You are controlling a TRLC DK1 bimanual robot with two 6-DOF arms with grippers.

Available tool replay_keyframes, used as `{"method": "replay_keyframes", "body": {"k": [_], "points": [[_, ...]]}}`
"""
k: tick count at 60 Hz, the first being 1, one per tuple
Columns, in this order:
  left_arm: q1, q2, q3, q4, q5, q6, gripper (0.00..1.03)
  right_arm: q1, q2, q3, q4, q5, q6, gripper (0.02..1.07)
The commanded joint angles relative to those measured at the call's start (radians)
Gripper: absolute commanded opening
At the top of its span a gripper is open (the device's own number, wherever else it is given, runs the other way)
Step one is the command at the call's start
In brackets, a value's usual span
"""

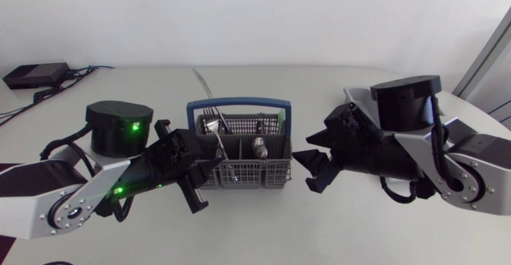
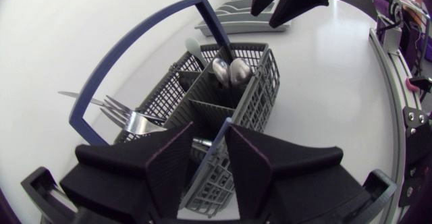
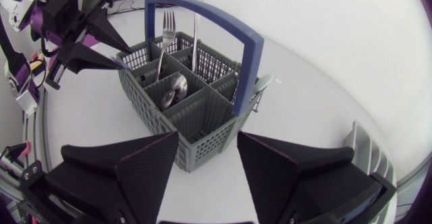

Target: Unload the cutlery basket into the drawer organizer.

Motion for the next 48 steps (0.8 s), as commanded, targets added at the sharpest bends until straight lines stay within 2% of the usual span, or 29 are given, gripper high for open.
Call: {"method": "replay_keyframes", "body": {"k": [1, 7, 9, 25, 48], "points": [[0.004, 0.011, -0.023, 0.019, -0.007, 0.016, 0.22, 0.006, 0.016, -0.032, 0.012, 0.007, 0.017, 0.66], [0.01, 0.011, -0.023, 0.026, -0.007, 0.016, 0.06, 0.009, 0.016, -0.034, 0.012, 0.007, 0.017, 0.66], [0.011, 0.009, -0.023, 0.026, -0.007, 0.016, 0.04, 0.009, 0.016, -0.034, 0.012, 0.007, 0.017, 0.66], [0.013, -0.061, -0.024, 0.005, -0.007, 0.014, 0.04, 0.017, 0.011, -0.035, 0.011, 0.013, 0.018, 0.66], [0.031, -0.305, 0.041, -0.149, -0.001, -0.001, 0.04, 0.063, -0.036, -0.003, -0.029, 0.03, 0.028, 0.66]]}}
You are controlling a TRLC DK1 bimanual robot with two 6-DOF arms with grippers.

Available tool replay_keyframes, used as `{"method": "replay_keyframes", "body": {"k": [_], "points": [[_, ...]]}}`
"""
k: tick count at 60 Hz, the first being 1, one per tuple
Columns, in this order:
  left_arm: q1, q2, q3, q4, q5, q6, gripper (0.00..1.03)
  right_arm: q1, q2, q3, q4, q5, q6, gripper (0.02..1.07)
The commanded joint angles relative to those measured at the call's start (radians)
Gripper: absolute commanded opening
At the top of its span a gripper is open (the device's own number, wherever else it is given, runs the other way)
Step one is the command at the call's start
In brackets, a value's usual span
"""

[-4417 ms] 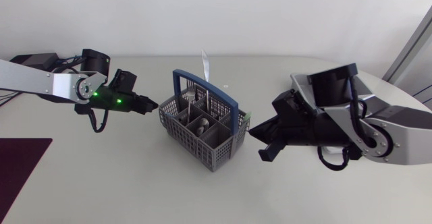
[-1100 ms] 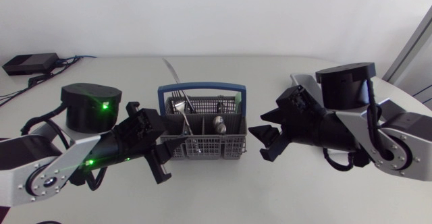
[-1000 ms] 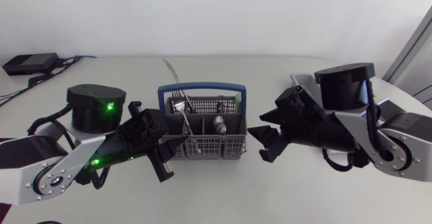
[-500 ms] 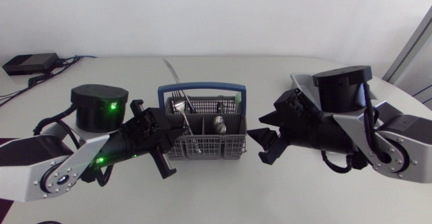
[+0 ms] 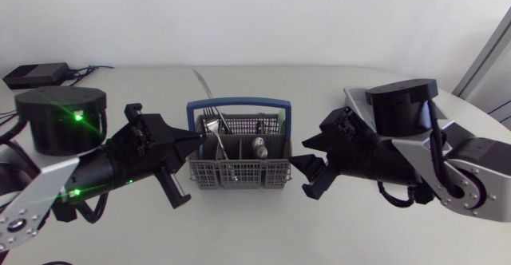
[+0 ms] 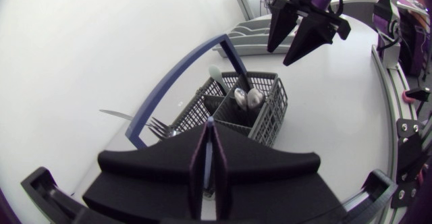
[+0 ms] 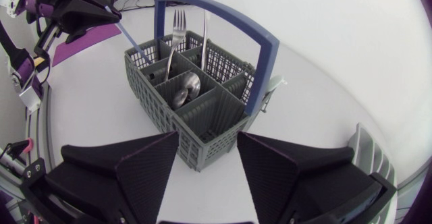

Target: Unload the cutlery basket into the drawer organizer.

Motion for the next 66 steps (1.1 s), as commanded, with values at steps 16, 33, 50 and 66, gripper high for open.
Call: {"method": "replay_keyframes", "body": {"k": [16, 33, 50, 66], "points": [[0.012, -0.178, 0.149, -0.163, 0.047, -0.098, 0.04, 0.062, -0.084, 0.051, -0.066, 0.011, 0.037, 0.66], [0.024, -0.158, 0.266, -0.267, 0.175, -0.254, 0.04, 0.135, -0.129, 0.116, -0.123, 0.002, 0.054, 0.66], [0.039, -0.019, 0.396, -0.35, 0.379, -0.4, 0.04, 0.173, -0.167, 0.155, -0.163, -0.046, 0.06, 0.72], [0.056, 0.109, 0.482, -0.401, 0.549, -0.501, 0.04, 0.199, -0.139, 0.161, -0.169, -0.101, 0.063, 0.75]]}}
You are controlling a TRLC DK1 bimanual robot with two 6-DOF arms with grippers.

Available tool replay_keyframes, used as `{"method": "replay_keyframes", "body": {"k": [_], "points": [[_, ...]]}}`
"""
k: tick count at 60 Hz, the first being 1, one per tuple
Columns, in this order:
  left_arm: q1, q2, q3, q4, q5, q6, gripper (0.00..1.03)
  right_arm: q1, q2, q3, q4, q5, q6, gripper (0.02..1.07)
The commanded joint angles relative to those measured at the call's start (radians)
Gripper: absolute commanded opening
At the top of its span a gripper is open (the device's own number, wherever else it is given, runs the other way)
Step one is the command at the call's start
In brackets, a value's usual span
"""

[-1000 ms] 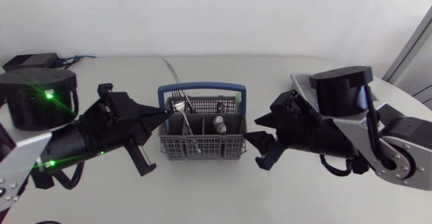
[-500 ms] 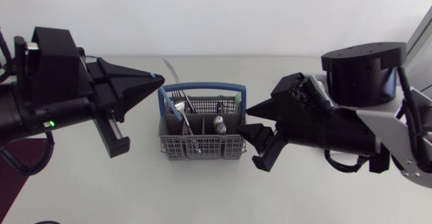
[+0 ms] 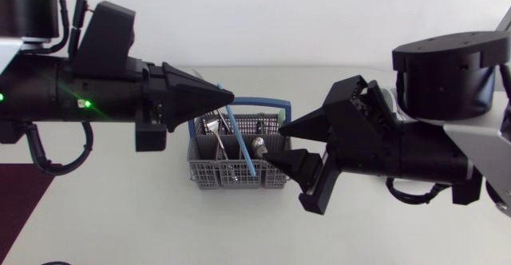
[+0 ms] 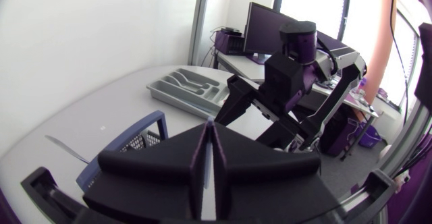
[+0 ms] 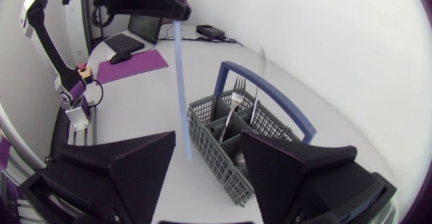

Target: Unload the cutlery basket into the drawer organizer.

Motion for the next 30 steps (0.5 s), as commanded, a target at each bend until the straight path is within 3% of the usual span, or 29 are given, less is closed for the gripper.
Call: {"method": "replay_keyframes", "body": {"k": [1, 17, 30], "points": [[0.016, 0.042, 0.041, -0.012, 0.034, -0.051, 0.04, 0.014, 0.019, 0.022, -0.012, -0.02, 0.019, 0.75], [0.017, 0.123, 0.09, -0.028, 0.096, -0.097, 0.04, 0.032, 0.063, 0.02, 0.016, -0.029, 0.024, 0.75], [0.007, 0.152, 0.106, -0.029, 0.1, -0.111, 0.04, 0.03, 0.106, 0.014, 0.049, -0.029, 0.027, 0.74]]}}
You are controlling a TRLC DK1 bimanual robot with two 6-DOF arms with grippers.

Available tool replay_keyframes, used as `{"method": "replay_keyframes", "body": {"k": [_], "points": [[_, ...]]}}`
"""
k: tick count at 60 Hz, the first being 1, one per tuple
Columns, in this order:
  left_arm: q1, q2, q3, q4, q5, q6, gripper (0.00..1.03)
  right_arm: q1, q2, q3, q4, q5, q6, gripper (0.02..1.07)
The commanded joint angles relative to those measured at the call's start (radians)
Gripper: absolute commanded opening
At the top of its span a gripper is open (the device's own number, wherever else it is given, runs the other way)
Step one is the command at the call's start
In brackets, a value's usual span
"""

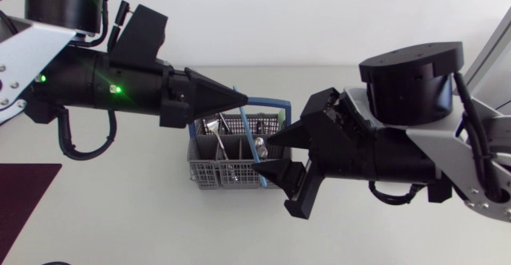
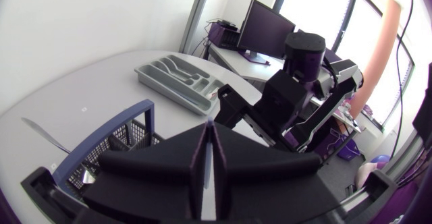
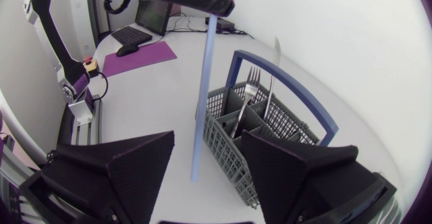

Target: Unload the cutlery basket into the drawer organizer.

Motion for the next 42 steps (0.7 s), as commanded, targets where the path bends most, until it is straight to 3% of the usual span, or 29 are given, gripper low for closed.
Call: {"method": "replay_keyframes", "body": {"k": [1, 4, 12, 20, 27, 42], "points": [[-0.003, 0.021, 0.036, -0.005, 0.02, -0.029, 0.04, 0.007, 0.022, 0.014, 0.017, -0.009, 0.028, 0.74], [-0.005, 0.025, 0.038, -0.005, 0.02, -0.029, 0.04, 0.006, 0.027, 0.014, 0.019, -0.007, 0.028, 0.72], [-0.005, 0.028, 0.042, -0.005, 0.021, -0.037, 0.04, 0.004, 0.037, 0.009, 0.037, -0.007, 0.031, 0.49], [-0.006, 0.028, 0.039, -0.005, 0.031, -0.043, 0.04, 0.003, 0.065, 0.011, 0.052, -0.007, 0.034, 0.41], [-0.002, 0.025, 0.038, -0.005, 0.032, -0.043, 0.04, 0.006, 0.077, 0.011, 0.06, -0.009, 0.049, 0.2], [0.009, 0.018, 0.036, -0.003, 0.032, -0.045, 0.06, 0.006, 0.065, -0.003, 0.055, -0.035, 0.066, 0.08]]}}
